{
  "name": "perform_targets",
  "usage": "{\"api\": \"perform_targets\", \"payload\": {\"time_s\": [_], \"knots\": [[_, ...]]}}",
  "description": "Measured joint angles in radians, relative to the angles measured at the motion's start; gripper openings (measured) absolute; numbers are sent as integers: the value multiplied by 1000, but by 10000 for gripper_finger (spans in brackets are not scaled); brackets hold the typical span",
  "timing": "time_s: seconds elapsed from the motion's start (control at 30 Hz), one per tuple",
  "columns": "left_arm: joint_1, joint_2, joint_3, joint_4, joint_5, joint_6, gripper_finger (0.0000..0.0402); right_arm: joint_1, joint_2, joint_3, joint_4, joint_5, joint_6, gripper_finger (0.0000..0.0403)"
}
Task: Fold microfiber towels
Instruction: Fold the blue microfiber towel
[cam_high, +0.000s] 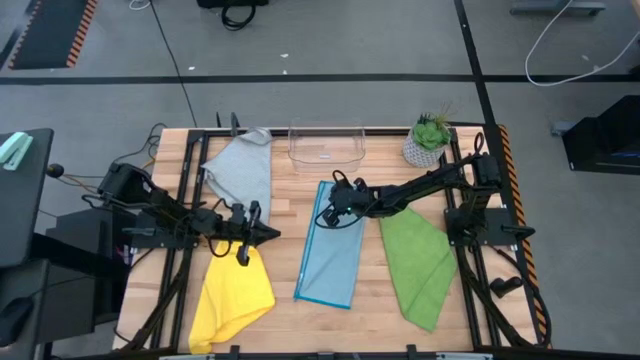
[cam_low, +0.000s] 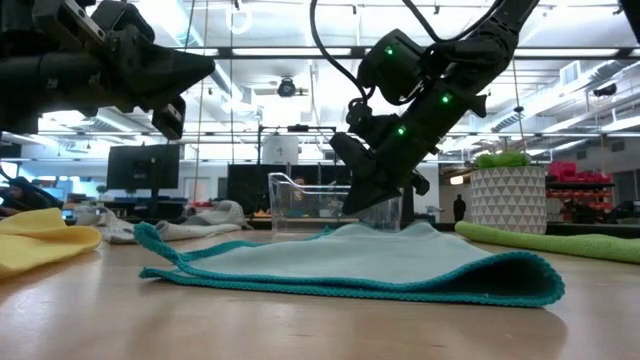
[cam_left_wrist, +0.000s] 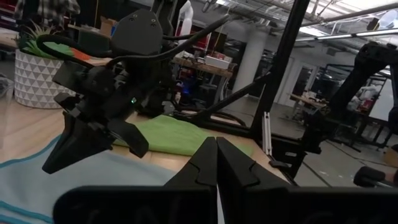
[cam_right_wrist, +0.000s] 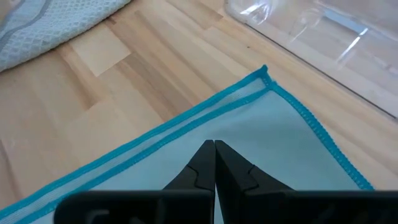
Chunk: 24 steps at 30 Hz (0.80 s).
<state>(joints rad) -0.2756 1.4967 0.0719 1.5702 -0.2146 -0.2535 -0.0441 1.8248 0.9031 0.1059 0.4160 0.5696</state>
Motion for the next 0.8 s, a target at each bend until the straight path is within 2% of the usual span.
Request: {"api": "perform_targets", "payload": {"time_s": [0.2, 0.3, 0.53, 0.67, 0.8], "knots": [[12, -1, 0, -17, -2, 26, 5, 4, 0, 0, 16, -16, -4, 9], [23, -8, 1, -48, -2, 35, 5, 27, 0, 9, 61, -48, -54, 9], [38, -59, 1, -92, -2, 52, 7, 71, 1, 171, 22, -107, -235, 9], [38, -182, 4, -235, -2, 95, 4, 80, 1, 281, -52, -123, -328, 9], [38, -340, 65, -536, -2, 131, 6, 79, 1, 321, -69, -197, -380, 9]]}}
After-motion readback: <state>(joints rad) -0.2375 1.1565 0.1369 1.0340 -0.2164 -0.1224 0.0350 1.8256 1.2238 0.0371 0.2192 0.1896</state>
